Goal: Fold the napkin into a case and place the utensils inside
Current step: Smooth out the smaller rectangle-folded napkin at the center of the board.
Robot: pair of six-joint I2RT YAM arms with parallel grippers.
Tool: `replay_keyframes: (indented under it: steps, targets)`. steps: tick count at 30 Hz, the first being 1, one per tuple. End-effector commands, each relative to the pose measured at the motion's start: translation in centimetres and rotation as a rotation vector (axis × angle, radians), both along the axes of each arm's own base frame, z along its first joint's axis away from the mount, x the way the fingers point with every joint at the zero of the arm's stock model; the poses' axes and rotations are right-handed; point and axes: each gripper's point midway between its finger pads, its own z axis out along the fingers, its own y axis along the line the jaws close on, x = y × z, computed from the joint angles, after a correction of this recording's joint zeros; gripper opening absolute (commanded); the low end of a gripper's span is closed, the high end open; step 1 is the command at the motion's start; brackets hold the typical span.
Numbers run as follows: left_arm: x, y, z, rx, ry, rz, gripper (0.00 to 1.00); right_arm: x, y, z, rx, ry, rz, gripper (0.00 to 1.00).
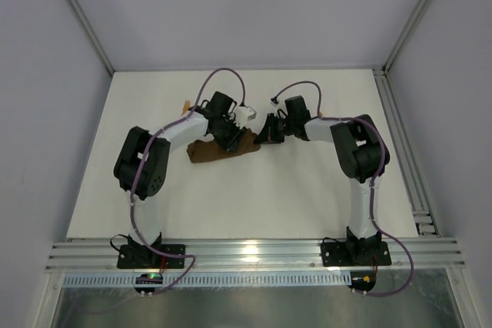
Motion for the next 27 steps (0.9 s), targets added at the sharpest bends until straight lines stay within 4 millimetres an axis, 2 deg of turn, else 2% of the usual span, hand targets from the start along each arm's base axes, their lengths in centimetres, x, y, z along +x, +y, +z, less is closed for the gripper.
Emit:
replay_keyframes:
  steps: [1, 3, 5, 8, 9, 11, 14, 15, 22, 26, 27]
  targets:
    - [-0.8, -1.2, 5.8, -0.109, -0.053, -0.066, 0.38, -0.3, 0.6, 0.4, 0.04, 0.035, -0.009, 0.03]
    - [-0.7, -1.2, 8.0, -0.139, -0.093, -0.059, 0.41, -0.3, 0.3, 0.2, 0.025, 0.038, -0.016, 0.03]
    - [0.0, -0.2, 9.1, -0.161, -0.109, -0.012, 0.42, -0.3, 0.0, 0.0, 0.009, 0.046, -0.02, 0.03]
    - [2.2, 2.5, 9.3, -0.118, -0.16, 0.085, 0.44, -0.6, -0.2, -0.2, 0.001, 0.056, -0.02, 0.03]
    - [3.0, 3.7, 8.8, -0.063, -0.183, 0.111, 0.45, -0.7, -0.2, -0.2, -0.004, 0.056, -0.021, 0.03]
    - [3.0, 4.2, 6.4, -0.005, -0.156, 0.074, 0.47, -0.8, -0.4, -0.3, -0.011, 0.06, -0.028, 0.03]
    - [1.9, 3.6, 3.3, 0.006, -0.071, -0.035, 0.53, -1.1, -0.6, -0.4, -0.024, 0.065, -0.031, 0.03]
    - [1.8, 3.4, 2.8, 0.006, -0.063, -0.051, 0.55, -1.1, -0.7, -0.4, -0.027, 0.067, -0.032, 0.03]
    - [3.6, 2.3, 2.7, -0.02, -0.117, -0.056, 0.62, -1.9, -0.8, -0.7, -0.031, 0.085, -0.03, 0.03]
    - [4.4, 2.3, 1.4, 0.008, -0.084, -0.026, 0.63, -1.7, -0.8, -0.8, -0.035, 0.079, -0.027, 0.03]
    - [4.6, 2.3, 0.5, 0.019, -0.049, -0.017, 0.63, -1.8, -0.8, -0.7, -0.033, 0.079, -0.023, 0.03]
